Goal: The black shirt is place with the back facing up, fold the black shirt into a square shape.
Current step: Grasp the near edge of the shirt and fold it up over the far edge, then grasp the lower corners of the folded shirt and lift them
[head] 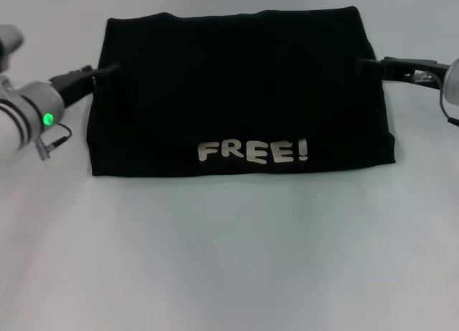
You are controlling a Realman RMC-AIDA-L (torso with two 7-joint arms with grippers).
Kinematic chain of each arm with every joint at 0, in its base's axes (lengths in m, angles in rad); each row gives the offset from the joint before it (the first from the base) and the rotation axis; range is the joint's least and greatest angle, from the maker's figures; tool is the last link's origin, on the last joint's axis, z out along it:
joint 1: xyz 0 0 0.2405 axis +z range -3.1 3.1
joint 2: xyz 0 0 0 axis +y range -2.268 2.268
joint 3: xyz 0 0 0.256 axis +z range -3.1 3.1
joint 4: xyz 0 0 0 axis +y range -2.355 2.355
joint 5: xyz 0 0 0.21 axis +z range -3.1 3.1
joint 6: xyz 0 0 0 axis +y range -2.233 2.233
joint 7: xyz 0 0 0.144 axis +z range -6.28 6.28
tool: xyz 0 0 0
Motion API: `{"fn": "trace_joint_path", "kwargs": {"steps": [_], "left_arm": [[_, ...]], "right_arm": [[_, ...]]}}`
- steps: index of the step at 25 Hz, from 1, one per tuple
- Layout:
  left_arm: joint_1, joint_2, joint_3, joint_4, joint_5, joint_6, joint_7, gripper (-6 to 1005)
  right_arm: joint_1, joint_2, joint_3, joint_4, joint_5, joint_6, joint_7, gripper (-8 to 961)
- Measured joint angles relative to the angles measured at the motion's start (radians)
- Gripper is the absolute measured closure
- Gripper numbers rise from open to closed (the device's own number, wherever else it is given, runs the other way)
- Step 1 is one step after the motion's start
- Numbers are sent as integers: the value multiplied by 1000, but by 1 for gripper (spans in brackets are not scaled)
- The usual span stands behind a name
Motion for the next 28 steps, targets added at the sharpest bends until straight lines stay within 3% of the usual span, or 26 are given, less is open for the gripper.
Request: {"fn": "trace_joint_path", "kwargs": {"steps": [3, 7, 9, 13, 16, 21, 23, 28], "left_arm": [[51, 22, 13, 37, 4, 145, -126, 467], [130, 20, 9, 121, -18, 376, -213, 300], [184, 17, 4, 150, -41, 517, -223, 271], [250, 6, 7, 183, -47, 620, -224, 214], [274, -8, 30, 193, -15, 590, -225, 214], [274, -15, 82, 187, 45, 490, -225, 214], [264, -20, 154, 171, 85, 392, -241, 214], [261, -28, 192, 164, 110, 326, -282, 213]], "right_arm": [[-16, 2, 4, -36, 0, -70, 0, 456], [-48, 3, 8, -81, 8, -176, 7, 258], [-72, -1, 6, -92, 29, -233, 14, 223], [-114, -6, 2, -103, 60, -306, 12, 205], [-132, -4, 6, -112, 62, -315, 12, 205], [-146, 1, 7, -113, 63, -317, 11, 206], [-147, 3, 9, -113, 63, -318, 13, 206], [-148, 6, 10, -114, 65, -319, 22, 206]]}}
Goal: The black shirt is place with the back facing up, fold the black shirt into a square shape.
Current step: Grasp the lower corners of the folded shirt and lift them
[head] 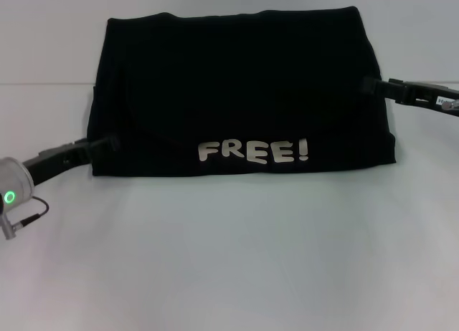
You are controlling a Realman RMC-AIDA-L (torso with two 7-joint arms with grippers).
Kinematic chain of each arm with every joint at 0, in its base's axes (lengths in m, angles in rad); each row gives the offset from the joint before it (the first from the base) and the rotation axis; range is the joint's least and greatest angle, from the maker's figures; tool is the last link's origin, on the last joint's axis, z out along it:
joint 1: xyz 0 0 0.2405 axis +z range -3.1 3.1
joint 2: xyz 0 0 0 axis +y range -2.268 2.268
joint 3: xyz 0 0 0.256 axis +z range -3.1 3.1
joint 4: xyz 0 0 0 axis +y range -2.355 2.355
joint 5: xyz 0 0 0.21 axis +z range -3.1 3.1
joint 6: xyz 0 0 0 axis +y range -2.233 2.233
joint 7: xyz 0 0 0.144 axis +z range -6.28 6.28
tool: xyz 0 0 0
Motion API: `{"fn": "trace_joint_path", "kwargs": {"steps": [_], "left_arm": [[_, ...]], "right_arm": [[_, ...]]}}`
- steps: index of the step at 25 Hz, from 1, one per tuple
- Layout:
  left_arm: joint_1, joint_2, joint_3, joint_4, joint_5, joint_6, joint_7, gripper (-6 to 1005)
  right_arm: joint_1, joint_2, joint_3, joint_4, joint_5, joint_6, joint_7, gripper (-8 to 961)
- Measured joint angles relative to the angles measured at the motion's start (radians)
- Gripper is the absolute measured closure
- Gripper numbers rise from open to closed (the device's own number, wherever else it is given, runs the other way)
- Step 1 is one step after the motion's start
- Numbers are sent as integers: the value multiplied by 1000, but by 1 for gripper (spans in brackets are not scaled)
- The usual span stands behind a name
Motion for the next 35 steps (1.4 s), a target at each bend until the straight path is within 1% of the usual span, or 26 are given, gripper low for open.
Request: {"fn": "trace_joint_path", "kwargs": {"steps": [3, 7, 15, 20, 24, 28, 35], "left_arm": [[9, -2, 4, 2, 12, -13, -23, 213], [15, -2, 1, 13, 71, -9, -80, 213], [10, -4, 21, 7, 84, -4, -82, 213], [9, -4, 51, 10, 84, -4, -86, 214], [7, -5, 55, 12, 88, -10, -86, 218], [-1, -3, 55, 12, 122, -25, -94, 236], [-5, -2, 55, 14, 136, -27, -102, 503]], "right_arm": [[0, 3, 0, 0, 1, 0, 0, 207], [-2, 4, 0, 5, 6, 4, -1, 207], [-10, 10, -1, 8, 26, 6, -7, 208], [-15, 14, -7, 5, 26, 6, -8, 209], [-17, 14, -8, 5, 26, 6, -8, 209], [-19, 14, -6, 3, 26, 5, -9, 210], [-23, 14, -7, 3, 26, 0, -10, 210]]}}
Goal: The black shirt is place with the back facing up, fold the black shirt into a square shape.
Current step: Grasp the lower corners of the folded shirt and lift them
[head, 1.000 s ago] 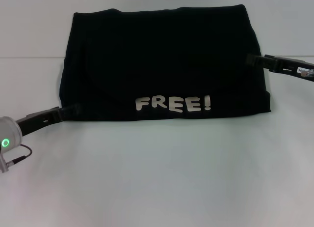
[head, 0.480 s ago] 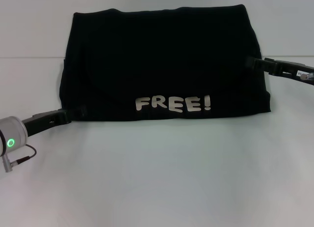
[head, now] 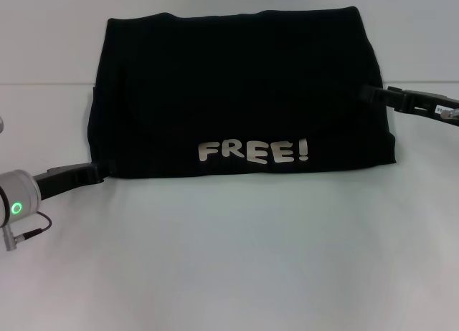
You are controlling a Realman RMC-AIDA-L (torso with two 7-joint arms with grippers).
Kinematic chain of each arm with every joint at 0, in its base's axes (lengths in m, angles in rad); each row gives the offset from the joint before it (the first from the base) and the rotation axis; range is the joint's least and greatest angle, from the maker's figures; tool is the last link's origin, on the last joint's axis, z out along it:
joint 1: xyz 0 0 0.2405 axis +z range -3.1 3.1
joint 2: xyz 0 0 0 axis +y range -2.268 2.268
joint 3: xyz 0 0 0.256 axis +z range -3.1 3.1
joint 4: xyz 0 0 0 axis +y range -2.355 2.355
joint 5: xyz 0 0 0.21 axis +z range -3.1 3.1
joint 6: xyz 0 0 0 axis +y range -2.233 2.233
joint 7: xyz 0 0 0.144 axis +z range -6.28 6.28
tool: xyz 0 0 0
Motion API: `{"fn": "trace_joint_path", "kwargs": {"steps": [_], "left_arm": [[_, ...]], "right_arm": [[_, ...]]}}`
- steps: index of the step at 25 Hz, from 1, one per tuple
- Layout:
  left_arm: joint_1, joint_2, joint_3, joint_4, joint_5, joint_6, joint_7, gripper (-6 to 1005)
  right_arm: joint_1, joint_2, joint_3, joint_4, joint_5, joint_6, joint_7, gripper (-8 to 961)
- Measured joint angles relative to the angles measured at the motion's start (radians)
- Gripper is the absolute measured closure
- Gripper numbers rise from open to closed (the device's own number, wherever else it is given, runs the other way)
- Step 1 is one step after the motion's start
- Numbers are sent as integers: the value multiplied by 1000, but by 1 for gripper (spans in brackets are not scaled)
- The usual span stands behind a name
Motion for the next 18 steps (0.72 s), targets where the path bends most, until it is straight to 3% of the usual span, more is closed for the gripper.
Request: {"fn": "trace_joint_path", "kwargs": {"steps": [9, 18], "left_arm": [[-1, 2, 0, 5, 0, 0, 0, 918], [-6, 5, 0, 22, 25, 55, 0, 1000]], "right_arm": [[-15, -9, -1, 3, -6, -1, 5, 211], [-31, -56, -56, 6, -122, 8, 159, 231]]}}
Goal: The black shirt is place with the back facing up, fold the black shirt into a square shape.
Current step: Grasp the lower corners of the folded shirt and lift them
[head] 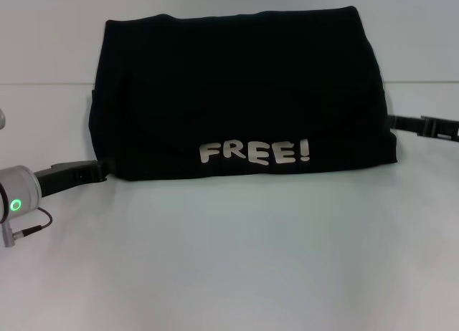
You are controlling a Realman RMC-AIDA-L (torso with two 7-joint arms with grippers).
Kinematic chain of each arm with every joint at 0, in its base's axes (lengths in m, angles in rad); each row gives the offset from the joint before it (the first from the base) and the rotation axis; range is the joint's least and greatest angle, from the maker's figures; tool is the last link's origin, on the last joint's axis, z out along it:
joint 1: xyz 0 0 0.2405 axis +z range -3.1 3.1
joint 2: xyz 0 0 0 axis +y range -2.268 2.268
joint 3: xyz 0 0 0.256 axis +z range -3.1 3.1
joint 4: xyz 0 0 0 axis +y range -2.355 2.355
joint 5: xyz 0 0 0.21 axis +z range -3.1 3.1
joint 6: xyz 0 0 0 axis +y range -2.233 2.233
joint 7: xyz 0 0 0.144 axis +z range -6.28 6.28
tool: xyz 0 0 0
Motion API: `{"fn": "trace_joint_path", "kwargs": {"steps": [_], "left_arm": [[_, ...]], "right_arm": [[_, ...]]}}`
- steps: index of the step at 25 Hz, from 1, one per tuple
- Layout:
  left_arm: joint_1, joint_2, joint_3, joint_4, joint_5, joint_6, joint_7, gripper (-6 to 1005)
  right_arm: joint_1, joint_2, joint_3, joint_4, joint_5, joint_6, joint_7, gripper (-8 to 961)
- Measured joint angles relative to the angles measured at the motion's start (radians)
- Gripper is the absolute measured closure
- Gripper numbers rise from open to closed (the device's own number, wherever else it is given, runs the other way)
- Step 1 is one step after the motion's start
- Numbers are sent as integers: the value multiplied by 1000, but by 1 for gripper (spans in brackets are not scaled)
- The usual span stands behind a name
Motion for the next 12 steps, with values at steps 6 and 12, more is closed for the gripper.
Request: {"fn": "trace_joint_path", "kwargs": {"steps": [6, 12], "left_arm": [[-4, 3, 1, 10, 6, 17, 2, 1000], [-8, 3, 2, 11, 23, 17, 0, 1000]], "right_arm": [[5, -3, -11, 2, -73, 13, 50, 252], [16, 26, -62, 11, -79, 117, 51, 286]]}}
